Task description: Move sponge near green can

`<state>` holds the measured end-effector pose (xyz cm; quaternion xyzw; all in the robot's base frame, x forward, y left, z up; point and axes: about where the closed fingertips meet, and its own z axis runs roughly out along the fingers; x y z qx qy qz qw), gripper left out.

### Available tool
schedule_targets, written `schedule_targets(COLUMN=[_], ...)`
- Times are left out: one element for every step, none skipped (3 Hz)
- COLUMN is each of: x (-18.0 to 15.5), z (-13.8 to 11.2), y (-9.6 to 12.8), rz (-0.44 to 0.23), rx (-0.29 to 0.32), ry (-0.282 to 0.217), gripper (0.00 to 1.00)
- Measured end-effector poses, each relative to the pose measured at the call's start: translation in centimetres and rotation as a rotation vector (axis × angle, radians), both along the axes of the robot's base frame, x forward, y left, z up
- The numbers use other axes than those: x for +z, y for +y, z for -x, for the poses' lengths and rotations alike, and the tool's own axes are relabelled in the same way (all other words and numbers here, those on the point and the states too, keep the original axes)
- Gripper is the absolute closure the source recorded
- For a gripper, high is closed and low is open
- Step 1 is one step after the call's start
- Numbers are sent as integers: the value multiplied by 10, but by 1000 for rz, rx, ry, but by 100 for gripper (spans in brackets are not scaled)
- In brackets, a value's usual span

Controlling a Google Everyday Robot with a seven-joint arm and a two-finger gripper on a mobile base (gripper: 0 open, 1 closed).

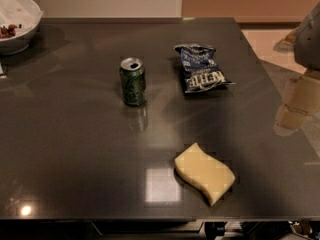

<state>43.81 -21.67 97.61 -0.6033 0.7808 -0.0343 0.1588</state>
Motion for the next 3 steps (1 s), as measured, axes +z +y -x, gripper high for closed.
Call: schedule_targets(x=[1,-7,-27], z=[1,10,31], y=[2,10,24], rz=[-3,-42,-120], rx=[5,45,107], ry=[1,18,56], gripper=[0,0,0])
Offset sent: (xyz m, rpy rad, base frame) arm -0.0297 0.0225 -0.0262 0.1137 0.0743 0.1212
